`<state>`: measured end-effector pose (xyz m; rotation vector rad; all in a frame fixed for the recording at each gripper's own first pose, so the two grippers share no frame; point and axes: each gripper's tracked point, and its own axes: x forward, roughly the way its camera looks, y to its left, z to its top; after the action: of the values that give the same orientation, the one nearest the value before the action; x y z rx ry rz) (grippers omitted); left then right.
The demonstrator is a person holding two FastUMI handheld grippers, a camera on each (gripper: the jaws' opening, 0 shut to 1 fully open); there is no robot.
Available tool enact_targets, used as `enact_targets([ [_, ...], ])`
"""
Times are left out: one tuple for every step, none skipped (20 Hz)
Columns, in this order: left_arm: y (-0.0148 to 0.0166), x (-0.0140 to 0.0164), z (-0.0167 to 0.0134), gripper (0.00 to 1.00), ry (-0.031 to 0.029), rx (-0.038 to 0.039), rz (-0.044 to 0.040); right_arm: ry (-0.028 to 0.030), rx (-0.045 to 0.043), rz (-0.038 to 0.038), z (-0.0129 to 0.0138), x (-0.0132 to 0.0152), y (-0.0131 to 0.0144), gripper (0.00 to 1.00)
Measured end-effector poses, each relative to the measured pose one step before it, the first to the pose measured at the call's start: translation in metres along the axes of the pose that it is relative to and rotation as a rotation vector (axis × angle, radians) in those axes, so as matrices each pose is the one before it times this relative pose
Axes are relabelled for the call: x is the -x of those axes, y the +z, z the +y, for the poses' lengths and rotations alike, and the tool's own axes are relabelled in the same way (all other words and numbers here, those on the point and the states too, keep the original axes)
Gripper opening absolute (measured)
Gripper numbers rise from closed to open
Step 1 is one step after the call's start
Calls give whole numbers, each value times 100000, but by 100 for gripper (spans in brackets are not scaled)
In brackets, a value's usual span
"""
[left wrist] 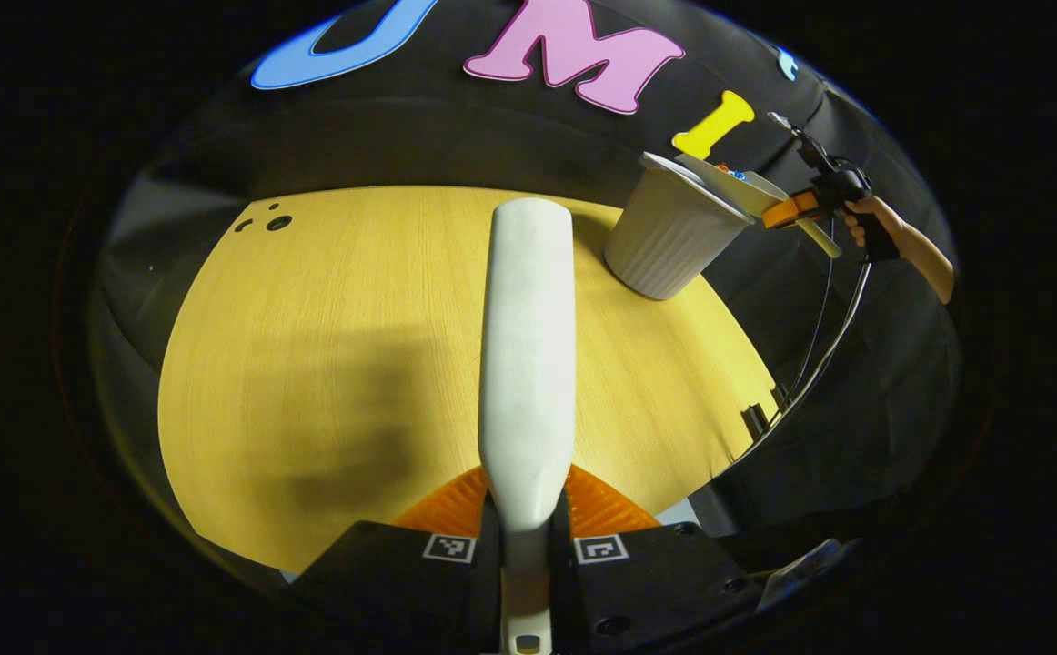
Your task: Pick up the small broom and dustpan from the desktop, sweep the trash into the dustpan with the broom, and then empty the trash into the garbage bin.
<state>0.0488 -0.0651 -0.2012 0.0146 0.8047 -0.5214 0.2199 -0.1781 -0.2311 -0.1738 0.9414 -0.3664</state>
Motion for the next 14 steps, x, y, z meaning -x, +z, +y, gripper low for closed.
enact_targets([
  [-209,-187,330,25,1599,-160,461,-1697,274,-580,-261,-703,278,34],
  [-265,-77,165,25,711,309,441,-2288,917,178,-360,-251,-138,34],
  [-500,1,44,25,-214,1041,607,-2430,1096,-1819,-318,-112,370,34],
  [-341,-170,-210,25,-657,1343,553,-2237,1438,531,-359,-433,31,37],
  [-539,-336,-79,25,-560,1171,995,-1904,380,609,-368,-147,202,34],
  [-296,-179,4,26,-280,622,1149,-1749,317,562,-165,-332,334,30],
  [-291,-244,59,25,-81,-169,923,-2189,1043,303,-130,-282,247,34],
  [-84,-15,138,25,209,-711,483,-3286,2524,-74,-270,-101,-63,34],
  [60,30,117,25,133,-491,148,-3735,4607,183,-322,-96,-146,34],
  [176,-58,-69,29,-273,65,-214,-3579,5371,-1237,-321,370,102,34],
  [202,-27,-86,25,-378,376,-279,-3758,6907,-231,-183,110,153,34],
  [164,29,-83,29,-214,228,-309,-4125,7376,-877,-353,-321,622,34],
  [27,-138,-62,29,32,-224,-32,-4177,8003,-1098,-338,-72,385,34],
  [-54,110,100,29,1313,-1472,704,-3526,7997,-1472,-471,-407,467,34],
])
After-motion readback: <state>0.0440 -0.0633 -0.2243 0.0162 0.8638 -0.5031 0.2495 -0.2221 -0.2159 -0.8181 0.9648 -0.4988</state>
